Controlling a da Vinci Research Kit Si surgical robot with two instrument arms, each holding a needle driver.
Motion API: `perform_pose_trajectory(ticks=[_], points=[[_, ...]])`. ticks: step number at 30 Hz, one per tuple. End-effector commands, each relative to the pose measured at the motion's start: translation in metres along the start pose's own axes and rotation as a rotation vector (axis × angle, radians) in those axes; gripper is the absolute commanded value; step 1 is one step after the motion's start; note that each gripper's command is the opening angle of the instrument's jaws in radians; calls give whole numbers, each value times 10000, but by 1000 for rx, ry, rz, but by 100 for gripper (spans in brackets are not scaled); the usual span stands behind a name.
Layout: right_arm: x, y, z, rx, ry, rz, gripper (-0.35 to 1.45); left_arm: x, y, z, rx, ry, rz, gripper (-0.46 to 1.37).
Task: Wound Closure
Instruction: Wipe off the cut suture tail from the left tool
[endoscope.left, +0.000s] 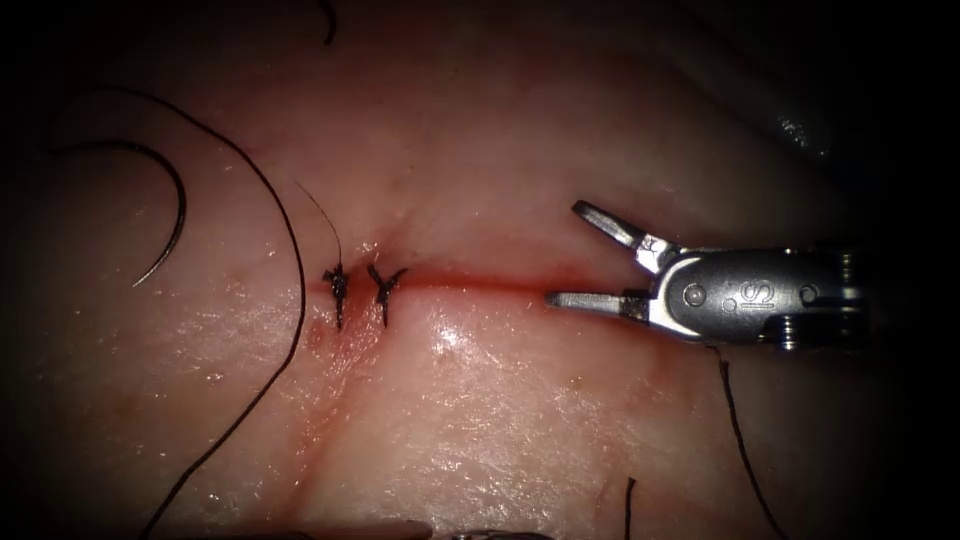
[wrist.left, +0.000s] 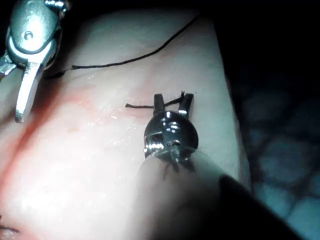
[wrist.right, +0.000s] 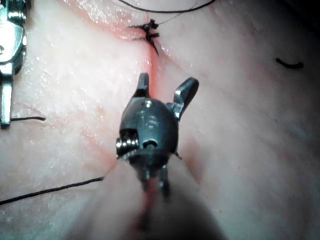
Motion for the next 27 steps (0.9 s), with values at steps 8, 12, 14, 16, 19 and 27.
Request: perform_pose_trajectory(ticks=[8,12,14,16,19,27], points=[[-1,0,0,2,2,0,133,-9,-4,-49,72,-106,-8,33],[-1,0,1,1,2,0,134,-12,-6,-70,83,-121,11,30],[-2,0,1,1,2,0,133,-13,-9,-81,88,-127,8,28],[-2,0,2,0,1,0,133,-15,-14,-92,93,-133,10,25],[-2,-2,4,-2,1,0,134,-15,-20,-105,107,-144,5,33],[-8,-6,12,-4,-9,25,137,-3,-32,-133,113,-153,-4,72]])
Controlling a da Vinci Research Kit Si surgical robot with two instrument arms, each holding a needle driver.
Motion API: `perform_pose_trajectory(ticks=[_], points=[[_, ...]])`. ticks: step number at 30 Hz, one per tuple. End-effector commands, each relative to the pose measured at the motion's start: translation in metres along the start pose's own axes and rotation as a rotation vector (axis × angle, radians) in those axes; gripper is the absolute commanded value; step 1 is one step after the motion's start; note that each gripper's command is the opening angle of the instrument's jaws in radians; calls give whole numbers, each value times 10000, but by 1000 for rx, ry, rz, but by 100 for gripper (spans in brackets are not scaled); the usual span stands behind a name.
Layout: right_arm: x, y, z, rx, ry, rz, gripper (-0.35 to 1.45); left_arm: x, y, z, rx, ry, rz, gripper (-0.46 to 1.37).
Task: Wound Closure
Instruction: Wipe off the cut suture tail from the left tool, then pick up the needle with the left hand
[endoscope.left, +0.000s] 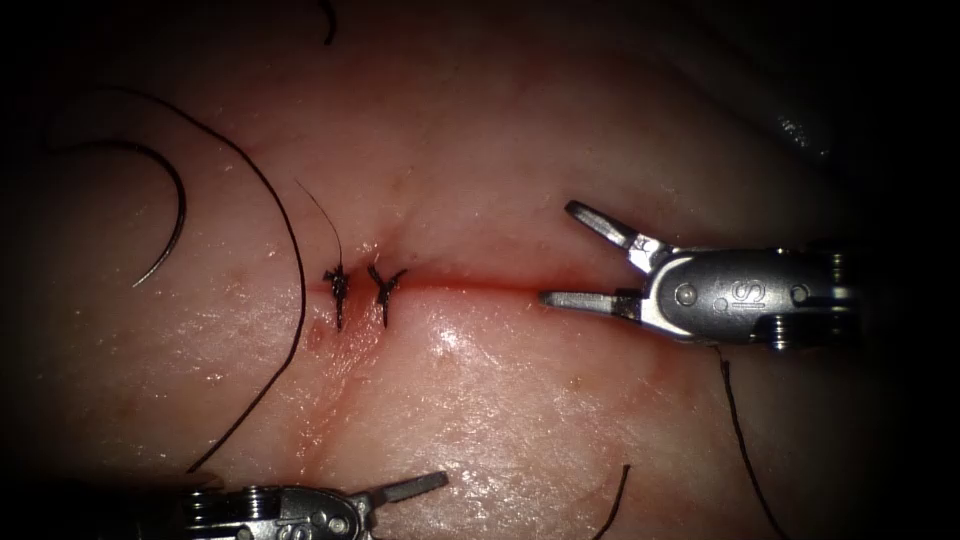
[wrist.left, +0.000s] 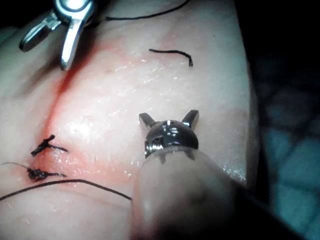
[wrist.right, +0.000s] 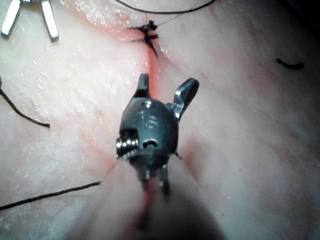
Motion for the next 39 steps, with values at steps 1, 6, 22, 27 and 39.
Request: perform_pose_trajectory(ticks=[1,6,22,27,39], points=[[-2,-1,1,4,0,19,137,7,-3,-5,6,0,-9,75],[-7,-4,6,-10,-5,75,137,29,-7,-26,15,23,-39,69],[-11,-7,7,-27,-32,112,139,72,-28,-82,75,83,-48,67],[-11,-7,7,-26,-35,112,139,76,-41,-100,111,95,-60,65],[-10,-8,7,-25,-38,112,138,69,-68,-127,210,53,-79,71]])
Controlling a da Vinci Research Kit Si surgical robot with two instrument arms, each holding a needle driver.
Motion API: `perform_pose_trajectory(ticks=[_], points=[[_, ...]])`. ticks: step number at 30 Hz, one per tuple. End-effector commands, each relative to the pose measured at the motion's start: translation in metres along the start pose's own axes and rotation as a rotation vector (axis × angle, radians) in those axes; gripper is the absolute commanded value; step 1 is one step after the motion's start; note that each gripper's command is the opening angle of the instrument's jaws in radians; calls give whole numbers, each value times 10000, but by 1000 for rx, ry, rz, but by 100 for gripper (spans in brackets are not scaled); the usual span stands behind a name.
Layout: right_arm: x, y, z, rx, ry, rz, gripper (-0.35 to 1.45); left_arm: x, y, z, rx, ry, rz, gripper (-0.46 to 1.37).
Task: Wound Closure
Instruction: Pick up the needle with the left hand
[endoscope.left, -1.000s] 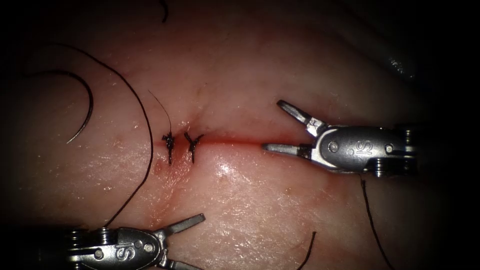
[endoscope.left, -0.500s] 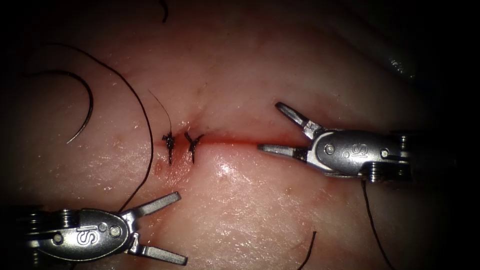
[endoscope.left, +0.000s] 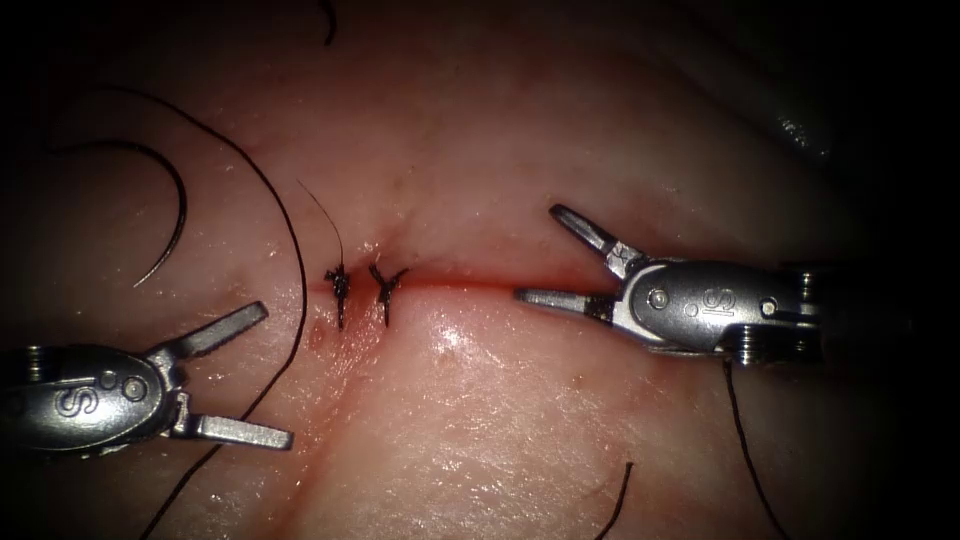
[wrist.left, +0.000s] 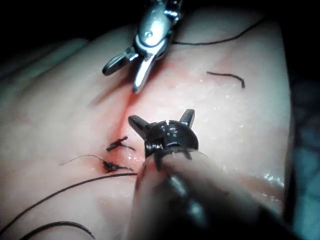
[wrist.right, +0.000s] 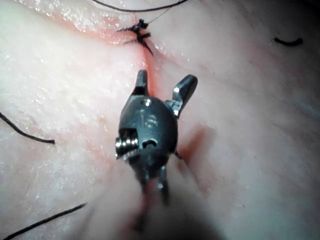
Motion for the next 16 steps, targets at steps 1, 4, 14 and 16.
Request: perform_pose_trajectory(ticks=[1,4,14,16], points=[[0,0,0,9,0,0,138,-1,-1,0,7,-2,8,72],[0,0,0,8,0,0,138,-4,-6,-1,11,-7,6,72],[2,-3,3,8,-6,0,138,-13,-17,-1,16,-12,6,74],[2,-4,4,8,-6,0,138,-14,-18,0,17,-13,6,73]])
